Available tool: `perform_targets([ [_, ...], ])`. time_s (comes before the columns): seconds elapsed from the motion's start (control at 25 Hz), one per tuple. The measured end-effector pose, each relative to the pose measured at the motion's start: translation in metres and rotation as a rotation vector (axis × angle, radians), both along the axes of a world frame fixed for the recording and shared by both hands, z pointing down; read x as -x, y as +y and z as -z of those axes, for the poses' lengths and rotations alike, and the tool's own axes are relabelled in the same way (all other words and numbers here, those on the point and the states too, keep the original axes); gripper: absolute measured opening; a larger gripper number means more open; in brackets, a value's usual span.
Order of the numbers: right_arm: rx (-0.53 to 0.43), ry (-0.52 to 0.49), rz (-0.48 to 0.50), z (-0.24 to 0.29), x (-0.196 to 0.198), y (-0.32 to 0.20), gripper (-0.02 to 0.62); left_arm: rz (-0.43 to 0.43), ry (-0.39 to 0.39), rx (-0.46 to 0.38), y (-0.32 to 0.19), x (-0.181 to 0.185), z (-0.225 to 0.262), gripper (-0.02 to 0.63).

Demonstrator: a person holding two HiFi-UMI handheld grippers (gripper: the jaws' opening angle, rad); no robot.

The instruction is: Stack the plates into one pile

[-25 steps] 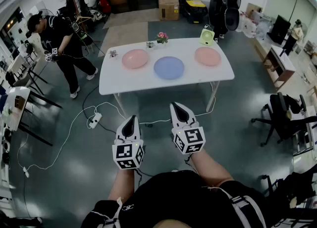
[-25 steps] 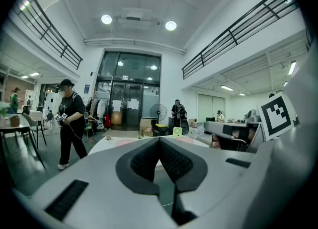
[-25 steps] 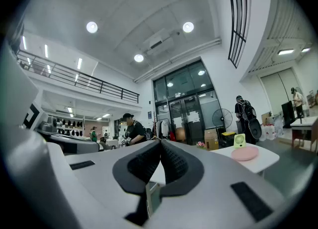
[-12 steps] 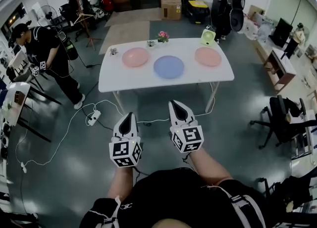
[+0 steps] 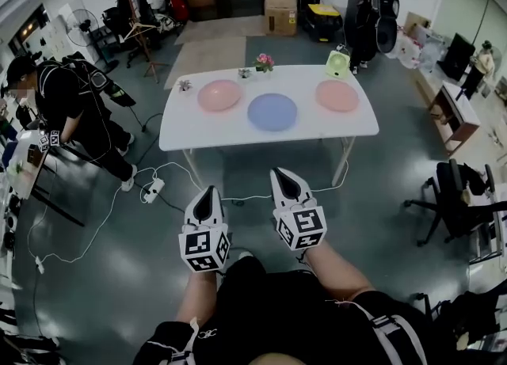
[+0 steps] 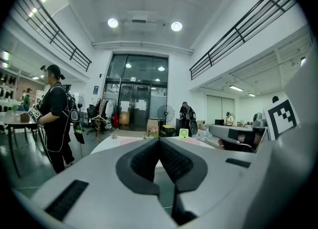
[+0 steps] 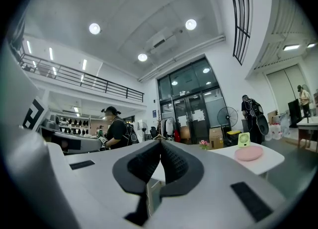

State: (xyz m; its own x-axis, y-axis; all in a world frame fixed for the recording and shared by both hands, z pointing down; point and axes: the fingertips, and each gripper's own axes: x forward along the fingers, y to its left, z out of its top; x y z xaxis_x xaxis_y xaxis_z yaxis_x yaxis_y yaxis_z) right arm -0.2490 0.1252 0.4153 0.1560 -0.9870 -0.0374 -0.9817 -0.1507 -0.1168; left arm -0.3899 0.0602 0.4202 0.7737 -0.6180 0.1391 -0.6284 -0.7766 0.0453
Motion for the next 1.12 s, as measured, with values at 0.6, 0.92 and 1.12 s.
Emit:
perform_targets([
  [0.6,0.045,0.011,-0.008,-0.024,-0.076,-0.133,0.015,-0.045,0.003,0.043,-0.129,-0.086,-0.029,0.012],
  [0.92,0.065,0.006,0.008,-0.01,-0.142,-0.28,0.015,-0.052,0.0,0.07,-0.27,-0.156,-0.016,0.012],
  [1.12,0.053,0.027,0.022,0.006,-0.177,-0.376,0.015,-0.062,0.009,0.062,-0.363,-0.194,-0.003,0.012],
])
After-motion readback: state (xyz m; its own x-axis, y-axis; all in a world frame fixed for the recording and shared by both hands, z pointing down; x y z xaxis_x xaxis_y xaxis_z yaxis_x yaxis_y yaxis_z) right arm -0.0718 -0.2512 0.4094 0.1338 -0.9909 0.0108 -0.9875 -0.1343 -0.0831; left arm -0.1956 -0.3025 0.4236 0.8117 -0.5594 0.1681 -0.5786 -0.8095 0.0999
